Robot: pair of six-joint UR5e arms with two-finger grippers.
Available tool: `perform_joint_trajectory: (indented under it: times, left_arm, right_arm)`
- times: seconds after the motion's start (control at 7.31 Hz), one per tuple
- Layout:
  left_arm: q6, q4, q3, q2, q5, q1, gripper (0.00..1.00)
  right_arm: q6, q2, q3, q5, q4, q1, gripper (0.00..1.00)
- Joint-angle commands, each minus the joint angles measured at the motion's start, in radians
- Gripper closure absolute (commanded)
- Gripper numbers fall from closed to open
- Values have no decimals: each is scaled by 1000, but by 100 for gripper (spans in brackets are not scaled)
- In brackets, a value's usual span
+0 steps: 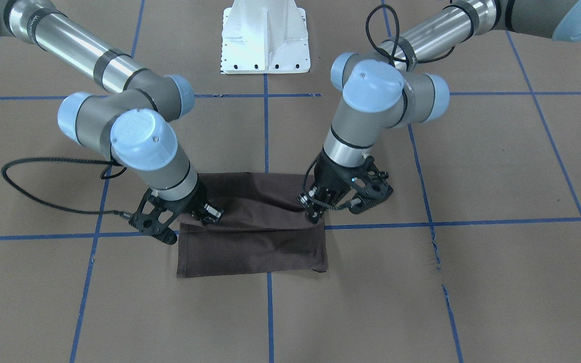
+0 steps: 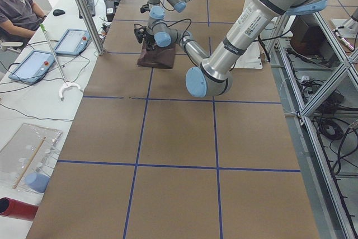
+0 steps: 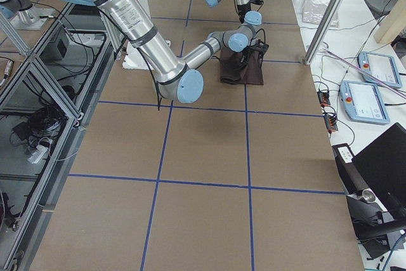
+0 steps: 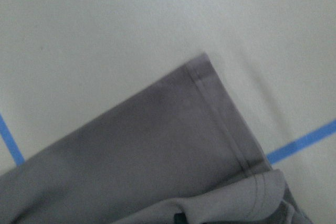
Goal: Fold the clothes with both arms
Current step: 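Lay the edge down at the far end and open both grippers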
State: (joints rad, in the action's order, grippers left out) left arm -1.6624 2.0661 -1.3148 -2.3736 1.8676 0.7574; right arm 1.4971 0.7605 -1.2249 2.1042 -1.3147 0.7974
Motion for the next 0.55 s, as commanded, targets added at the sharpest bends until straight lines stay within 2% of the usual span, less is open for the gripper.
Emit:
perform_joint_trajectory:
  times: [0.0, 0.41]
  left_arm:
    - [138, 133, 141, -27, -21, 42, 0]
    - [168, 134, 141, -18, -16, 48, 0]
  right_arm:
    - [-115, -36, 140, -12, 111, 48, 0]
    - [-147, -61, 151, 2, 109, 86, 0]
